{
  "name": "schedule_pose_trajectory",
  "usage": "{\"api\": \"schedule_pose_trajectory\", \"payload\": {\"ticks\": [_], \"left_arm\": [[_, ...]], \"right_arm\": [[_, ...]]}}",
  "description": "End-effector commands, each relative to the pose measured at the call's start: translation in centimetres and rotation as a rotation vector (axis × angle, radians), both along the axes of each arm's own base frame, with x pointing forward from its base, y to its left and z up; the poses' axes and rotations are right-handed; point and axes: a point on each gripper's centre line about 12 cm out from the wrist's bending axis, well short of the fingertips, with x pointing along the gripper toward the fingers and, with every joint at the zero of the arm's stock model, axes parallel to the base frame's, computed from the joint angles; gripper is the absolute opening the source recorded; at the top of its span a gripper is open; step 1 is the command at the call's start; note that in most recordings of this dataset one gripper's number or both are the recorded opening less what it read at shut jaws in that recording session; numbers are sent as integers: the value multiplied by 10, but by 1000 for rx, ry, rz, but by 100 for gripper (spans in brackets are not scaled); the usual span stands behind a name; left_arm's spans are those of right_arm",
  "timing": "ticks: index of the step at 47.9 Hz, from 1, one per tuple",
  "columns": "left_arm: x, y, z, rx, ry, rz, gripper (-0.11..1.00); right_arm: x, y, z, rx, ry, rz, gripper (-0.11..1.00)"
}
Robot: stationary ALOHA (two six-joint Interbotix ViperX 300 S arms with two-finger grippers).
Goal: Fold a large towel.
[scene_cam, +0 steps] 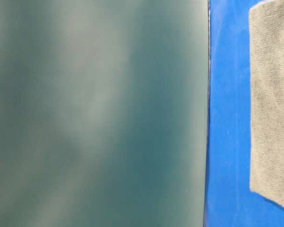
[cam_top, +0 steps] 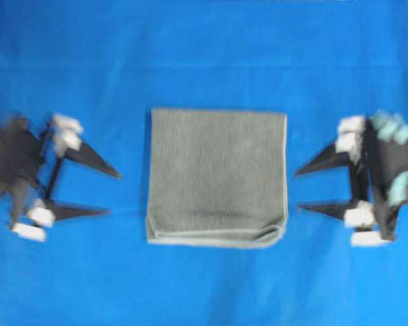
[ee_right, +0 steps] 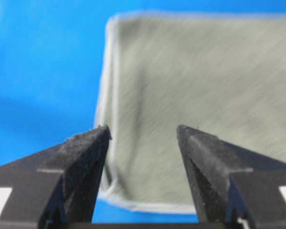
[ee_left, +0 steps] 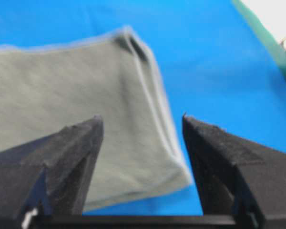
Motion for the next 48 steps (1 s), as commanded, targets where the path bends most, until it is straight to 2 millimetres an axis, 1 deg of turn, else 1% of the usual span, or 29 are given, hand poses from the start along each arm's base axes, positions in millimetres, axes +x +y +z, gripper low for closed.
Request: {"api": "schedule_pose_trajectory", "payload": {"ticks": [1,6,11,16,21,27,35,40,45,48], "left_arm": [[-19,12,23,2,-97,26,64],[-43,23,36,9,-137,58,64],[-66,34,44,7,-150,99,64],[-83,41,45,3,-151,130,64],[-96,46,36,-1,-153,163,64],[-105,50,22,-5,-154,187,64],[-113,53,5,-42,-149,218,64],[-116,54,-7,-65,-133,231,64],[-117,55,-24,-84,-93,249,63],[-116,56,-30,-100,-84,262,63]], "right_arm": [[-15,-9,22,-30,-82,-6,62],[-35,-20,38,-43,-140,-32,62],[-53,-32,48,-46,-171,-71,62],[-71,-42,49,-55,-194,-100,62],[-84,-50,46,-56,-212,-123,62],[-98,-57,31,-48,-221,-139,61],[-110,-67,11,-11,-237,-200,61],[-113,-71,-4,18,-238,-230,61],[-114,-73,-22,28,-213,-251,61],[-113,-74,-29,37,-207,-262,61]]}}
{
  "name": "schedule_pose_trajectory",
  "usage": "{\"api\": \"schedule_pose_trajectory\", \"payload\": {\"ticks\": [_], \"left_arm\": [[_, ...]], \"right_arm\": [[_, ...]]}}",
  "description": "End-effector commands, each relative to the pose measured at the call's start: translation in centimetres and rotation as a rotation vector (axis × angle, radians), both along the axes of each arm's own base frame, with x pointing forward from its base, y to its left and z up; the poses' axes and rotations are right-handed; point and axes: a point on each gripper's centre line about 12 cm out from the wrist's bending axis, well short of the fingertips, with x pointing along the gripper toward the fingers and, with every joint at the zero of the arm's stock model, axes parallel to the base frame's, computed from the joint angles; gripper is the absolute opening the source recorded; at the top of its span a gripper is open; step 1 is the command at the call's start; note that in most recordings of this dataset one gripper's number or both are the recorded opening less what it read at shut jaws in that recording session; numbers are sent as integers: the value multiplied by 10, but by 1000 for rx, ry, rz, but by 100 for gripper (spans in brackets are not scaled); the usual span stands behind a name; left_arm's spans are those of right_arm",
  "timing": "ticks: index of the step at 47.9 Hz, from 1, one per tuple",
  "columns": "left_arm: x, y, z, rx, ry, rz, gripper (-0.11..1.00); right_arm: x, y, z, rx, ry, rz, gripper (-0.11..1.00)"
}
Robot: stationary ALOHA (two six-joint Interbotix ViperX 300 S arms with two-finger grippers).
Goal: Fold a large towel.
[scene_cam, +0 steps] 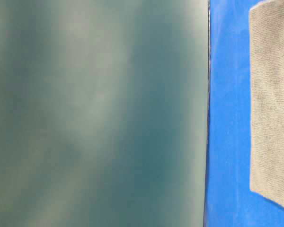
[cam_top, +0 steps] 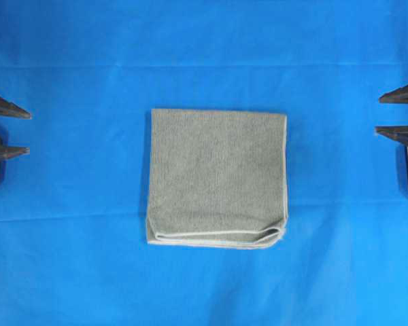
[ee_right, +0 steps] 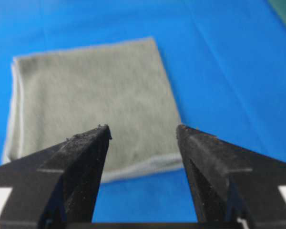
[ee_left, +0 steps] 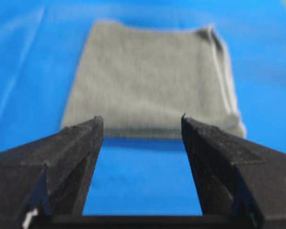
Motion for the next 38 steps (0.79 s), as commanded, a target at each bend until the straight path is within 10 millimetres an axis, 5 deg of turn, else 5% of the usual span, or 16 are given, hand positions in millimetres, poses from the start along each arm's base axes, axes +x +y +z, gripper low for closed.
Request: {"api": "schedule_pose_trajectory", "payload": {"ticks": [1,38], "left_arm": [[1,2,-1,-19,-4,21,63],[1,3,0,-25,-10,25,63]], "right_arm": [[2,-1,-3,7,-7,-9,61],[3,-3,-10,31,1,-32,60]]}}
